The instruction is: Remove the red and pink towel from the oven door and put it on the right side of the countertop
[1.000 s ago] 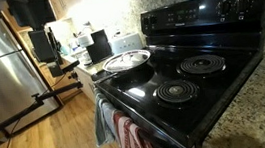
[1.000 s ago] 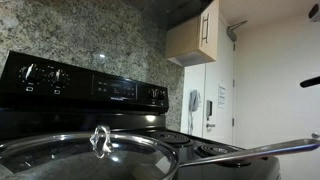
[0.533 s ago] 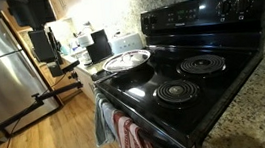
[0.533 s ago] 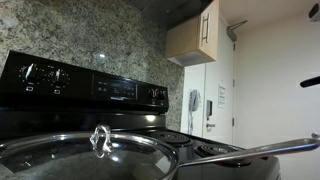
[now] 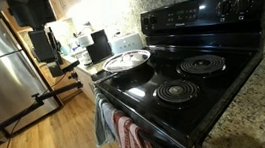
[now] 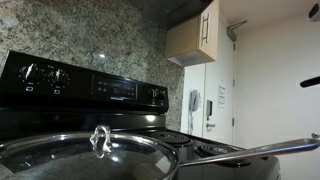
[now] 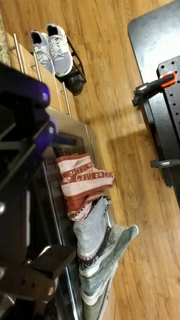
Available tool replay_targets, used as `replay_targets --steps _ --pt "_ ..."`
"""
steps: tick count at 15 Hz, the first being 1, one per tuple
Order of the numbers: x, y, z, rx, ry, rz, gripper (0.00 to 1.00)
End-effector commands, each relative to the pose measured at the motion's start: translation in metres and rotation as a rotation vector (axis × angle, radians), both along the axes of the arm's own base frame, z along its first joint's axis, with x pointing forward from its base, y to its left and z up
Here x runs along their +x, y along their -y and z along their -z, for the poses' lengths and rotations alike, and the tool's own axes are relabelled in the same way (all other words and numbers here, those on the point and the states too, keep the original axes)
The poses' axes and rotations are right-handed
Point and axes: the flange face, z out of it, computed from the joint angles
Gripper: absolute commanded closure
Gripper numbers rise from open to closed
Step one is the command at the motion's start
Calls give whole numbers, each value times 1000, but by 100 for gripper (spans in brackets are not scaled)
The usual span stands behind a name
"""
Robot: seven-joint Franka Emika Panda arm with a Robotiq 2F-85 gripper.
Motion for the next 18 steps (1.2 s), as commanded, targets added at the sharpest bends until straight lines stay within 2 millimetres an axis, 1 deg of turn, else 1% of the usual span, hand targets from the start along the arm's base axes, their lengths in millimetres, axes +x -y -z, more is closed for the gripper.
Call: replay_targets --steps 1,2,4,8,10,12,15,18 --pt "3 -2 0 7 -3 0 0" --pt "4 -5 2 0 -4 11 0" --pt "4 -17 12 -21 -7 -10 0" --pt "1 -49 37 -80 -2 -82 0" --pt "-1 -68 54 -116 7 -134 0" --pt "-3 -84 71 -141 16 -220 0" --pt "-8 -101 96 -183 26 -377 0" --pt "-11 -111 124 -228 2 -509 0"
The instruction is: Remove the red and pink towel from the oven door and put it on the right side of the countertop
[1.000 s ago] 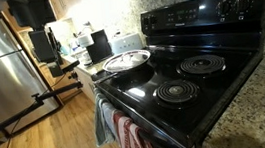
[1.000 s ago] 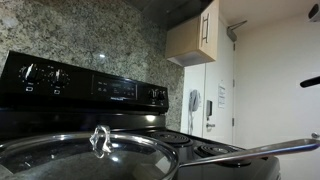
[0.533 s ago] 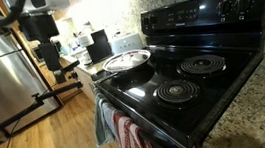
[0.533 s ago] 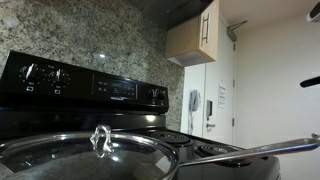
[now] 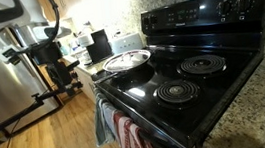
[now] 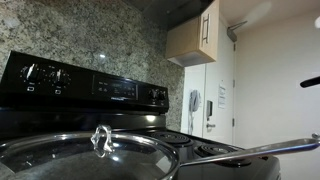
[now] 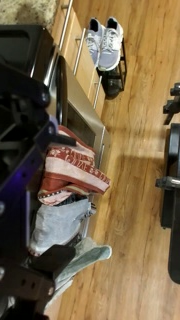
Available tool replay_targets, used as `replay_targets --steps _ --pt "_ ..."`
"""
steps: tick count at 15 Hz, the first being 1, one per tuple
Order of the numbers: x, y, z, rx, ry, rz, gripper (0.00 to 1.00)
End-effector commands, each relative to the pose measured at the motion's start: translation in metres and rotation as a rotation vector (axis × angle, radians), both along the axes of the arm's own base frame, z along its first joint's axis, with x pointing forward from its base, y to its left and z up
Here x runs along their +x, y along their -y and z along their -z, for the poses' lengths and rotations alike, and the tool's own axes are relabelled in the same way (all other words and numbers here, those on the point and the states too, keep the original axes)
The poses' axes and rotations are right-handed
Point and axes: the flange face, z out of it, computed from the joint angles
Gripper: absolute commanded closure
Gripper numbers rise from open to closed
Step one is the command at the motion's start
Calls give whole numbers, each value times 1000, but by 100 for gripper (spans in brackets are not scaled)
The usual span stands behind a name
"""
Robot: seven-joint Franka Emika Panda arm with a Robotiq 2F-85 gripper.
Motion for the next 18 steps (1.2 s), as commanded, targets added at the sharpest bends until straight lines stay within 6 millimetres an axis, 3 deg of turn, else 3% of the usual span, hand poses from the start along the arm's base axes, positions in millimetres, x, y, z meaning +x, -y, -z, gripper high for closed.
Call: replay_targets --steps 1,9,18 --pt "-2 -9 31 -51 -20 -158 0" --pt "2 -32 54 -226 86 -462 0" --pt "4 -28 51 -217 60 -412 0"
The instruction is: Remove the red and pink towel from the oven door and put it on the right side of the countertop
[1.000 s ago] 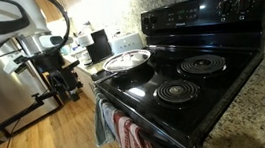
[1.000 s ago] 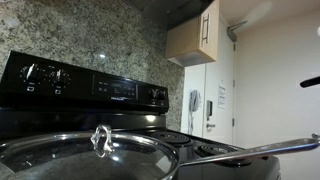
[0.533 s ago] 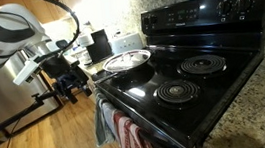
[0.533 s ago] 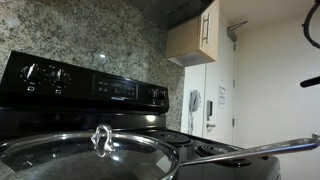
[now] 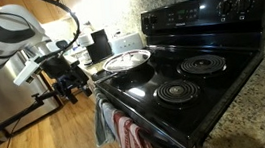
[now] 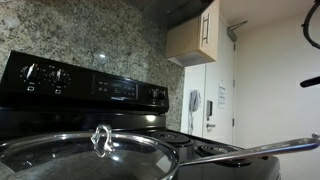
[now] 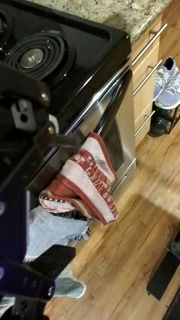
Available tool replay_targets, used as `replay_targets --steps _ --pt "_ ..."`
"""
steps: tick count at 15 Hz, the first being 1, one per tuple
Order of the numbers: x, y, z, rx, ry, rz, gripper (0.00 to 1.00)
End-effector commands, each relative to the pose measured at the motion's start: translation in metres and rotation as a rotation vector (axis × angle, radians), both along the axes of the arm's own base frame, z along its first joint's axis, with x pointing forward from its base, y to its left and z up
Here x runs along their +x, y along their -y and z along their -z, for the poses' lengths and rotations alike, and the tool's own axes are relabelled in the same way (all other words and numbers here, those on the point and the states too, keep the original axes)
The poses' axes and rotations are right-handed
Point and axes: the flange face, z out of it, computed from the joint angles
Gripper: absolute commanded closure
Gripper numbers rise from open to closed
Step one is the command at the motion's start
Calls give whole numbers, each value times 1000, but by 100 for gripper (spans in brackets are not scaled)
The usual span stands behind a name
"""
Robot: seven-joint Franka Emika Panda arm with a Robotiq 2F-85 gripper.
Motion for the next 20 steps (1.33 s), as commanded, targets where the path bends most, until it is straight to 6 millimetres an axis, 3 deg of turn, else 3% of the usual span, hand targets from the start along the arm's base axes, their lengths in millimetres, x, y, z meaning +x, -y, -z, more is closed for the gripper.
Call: replay_targets --steps 1,6,14,20 --pt "1 -1 1 -10 -1 -3 0" --pt "0 -10 26 -65 4 -90 0" --pt "13 -26 92 -20 67 -251 0" --pt "31 -17 141 -6 33 -301 0"
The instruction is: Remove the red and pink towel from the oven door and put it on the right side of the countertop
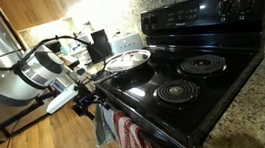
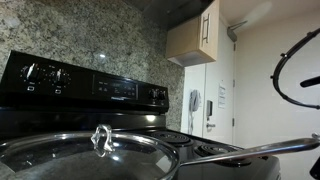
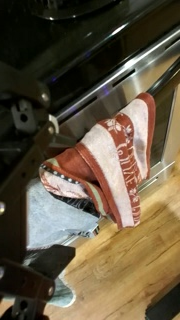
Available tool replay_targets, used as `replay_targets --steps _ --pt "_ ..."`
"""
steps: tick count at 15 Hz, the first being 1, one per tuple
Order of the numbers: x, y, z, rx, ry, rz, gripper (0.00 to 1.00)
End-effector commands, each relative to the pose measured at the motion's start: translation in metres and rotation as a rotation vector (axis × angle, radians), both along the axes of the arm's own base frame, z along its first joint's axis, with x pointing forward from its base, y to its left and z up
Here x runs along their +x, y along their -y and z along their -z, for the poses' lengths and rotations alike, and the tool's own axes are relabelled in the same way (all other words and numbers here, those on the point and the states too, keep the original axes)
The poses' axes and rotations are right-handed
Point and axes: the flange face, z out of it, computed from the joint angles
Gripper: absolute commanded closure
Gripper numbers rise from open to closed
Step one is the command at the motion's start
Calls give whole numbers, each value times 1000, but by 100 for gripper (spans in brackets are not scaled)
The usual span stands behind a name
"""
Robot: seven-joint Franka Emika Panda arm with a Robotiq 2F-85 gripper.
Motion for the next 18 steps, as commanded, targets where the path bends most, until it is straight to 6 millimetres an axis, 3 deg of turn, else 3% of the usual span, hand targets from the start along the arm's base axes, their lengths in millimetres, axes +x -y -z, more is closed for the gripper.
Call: replay_targets --steps 1,4,5,15,18 --pt "17 5 24 -15 -18 -14 0" --pt "28 5 34 -41 -32 -31 0" --pt "17 7 29 -28 -39 -29 0" --pt "26 4 36 -25 -47 -31 0" --pt "34 10 46 -24 -44 -28 0"
